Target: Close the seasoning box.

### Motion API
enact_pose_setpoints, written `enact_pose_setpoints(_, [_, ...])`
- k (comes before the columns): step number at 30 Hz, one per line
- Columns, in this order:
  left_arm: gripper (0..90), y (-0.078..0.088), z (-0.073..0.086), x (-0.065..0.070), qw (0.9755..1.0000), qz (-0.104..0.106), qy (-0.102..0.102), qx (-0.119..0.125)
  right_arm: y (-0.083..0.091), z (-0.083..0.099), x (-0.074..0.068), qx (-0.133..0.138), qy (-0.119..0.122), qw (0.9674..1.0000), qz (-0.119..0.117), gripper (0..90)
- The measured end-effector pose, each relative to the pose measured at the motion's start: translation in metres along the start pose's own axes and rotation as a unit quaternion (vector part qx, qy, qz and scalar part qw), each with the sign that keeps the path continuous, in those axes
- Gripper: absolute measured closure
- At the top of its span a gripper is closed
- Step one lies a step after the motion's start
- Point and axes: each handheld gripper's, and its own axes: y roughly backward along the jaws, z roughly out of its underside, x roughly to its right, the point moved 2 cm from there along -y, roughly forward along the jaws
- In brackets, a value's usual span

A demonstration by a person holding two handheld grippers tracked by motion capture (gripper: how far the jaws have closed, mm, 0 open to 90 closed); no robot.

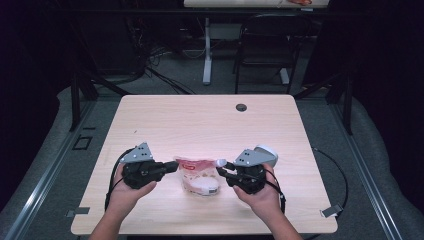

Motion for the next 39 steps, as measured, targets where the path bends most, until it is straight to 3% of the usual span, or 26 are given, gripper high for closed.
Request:
enact_pose_setpoints(7, [82.3,0.001,-0.001,0.002,1.0000,-0.009,-0.003,-0.002,0.004,0.000,-0.001,-0.008,0.006,0.9998,-0.016,69.9])
enact_pose_setpoints(21, [75.3,0.017,-0.001,-0.004,0.9995,-0.026,0.017,-0.002,0.032,-0.016,-0.001,-0.023,0.032,0.9986,-0.035,64.1])
enact_pose_setpoints(31, [68.8,0.021,0.005,-0.011,0.9987,-0.041,0.031,-0.007,0.040,-0.035,0.005,-0.027,0.035,0.9979,-0.047,61.2])
enact_pose_setpoints(39, [66.4,0.025,0.006,-0.016,0.9981,-0.049,0.036,-0.003,0.037,-0.059,0.006,-0.040,0.052,0.9962,-0.058,58.2])
